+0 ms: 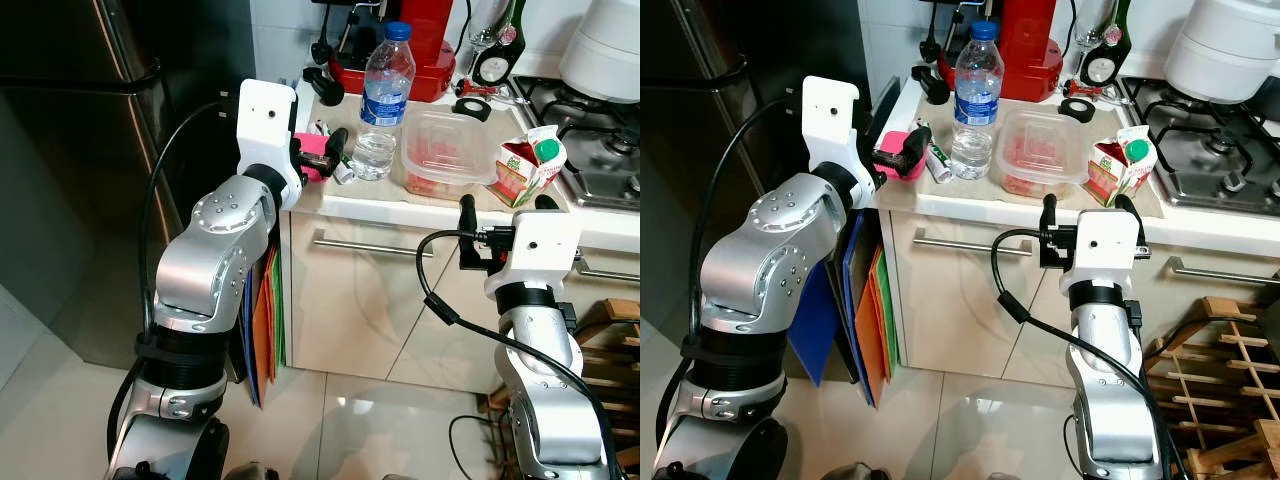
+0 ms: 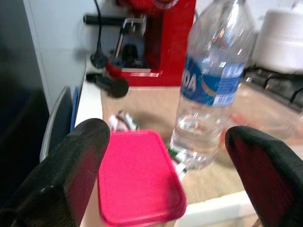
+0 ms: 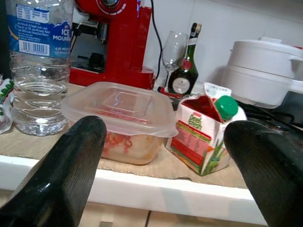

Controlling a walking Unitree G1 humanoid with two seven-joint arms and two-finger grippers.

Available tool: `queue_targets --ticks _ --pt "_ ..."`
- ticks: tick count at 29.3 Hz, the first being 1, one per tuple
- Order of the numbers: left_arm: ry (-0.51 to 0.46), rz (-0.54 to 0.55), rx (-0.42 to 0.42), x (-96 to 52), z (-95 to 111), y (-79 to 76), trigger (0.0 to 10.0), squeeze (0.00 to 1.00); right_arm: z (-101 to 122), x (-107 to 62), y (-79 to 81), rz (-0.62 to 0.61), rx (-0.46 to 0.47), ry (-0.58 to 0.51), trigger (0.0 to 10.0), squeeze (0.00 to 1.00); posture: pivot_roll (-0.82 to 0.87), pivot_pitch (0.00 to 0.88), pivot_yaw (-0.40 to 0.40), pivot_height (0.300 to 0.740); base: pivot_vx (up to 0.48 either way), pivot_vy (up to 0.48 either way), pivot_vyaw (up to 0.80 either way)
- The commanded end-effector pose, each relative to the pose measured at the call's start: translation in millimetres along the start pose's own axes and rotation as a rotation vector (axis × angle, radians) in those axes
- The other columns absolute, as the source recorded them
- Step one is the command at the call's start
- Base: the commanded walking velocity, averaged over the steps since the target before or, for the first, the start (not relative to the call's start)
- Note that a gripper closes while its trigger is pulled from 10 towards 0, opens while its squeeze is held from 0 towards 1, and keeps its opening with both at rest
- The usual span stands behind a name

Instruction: Restocking fridge

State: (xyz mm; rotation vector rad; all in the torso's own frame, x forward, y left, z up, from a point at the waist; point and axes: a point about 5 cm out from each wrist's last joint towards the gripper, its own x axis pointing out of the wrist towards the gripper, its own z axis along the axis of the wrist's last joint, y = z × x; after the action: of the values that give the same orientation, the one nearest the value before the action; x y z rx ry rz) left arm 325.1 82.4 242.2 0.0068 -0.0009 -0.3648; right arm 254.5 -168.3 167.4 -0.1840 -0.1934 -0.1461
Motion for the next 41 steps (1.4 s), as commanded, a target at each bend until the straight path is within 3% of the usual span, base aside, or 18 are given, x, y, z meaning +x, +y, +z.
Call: queue_targets --ticks 1,11,41 --pt "0.009 -0.001 0.009 -2.2 -0.5 -4.6 10.0 0.0 0.2 -2.1 0.9 0.002 -0.001 0.008 10.0 0.0 -0.1 0.049 -0.009 0.74 0.0 0.0 0.0" --pt "0.084 -0.012 0.064 -2.9 -9.2 -8.3 10.0 0.0 -2.6 -2.4 5.7 0.002 0.01 0.016 10.0 0.0 -0.09 0.043 0.007 0.74 0.0 0.0 0.0" --pt "0.167 -0.008 0.145 -3.0 -15.6 -7.7 10.0 0.0 -6.8 -1.0 19.6 -0.007 0.046 0.016 10.0 0.0 -0.07 0.026 0.047 0.74 0.0 0.0 0.0"
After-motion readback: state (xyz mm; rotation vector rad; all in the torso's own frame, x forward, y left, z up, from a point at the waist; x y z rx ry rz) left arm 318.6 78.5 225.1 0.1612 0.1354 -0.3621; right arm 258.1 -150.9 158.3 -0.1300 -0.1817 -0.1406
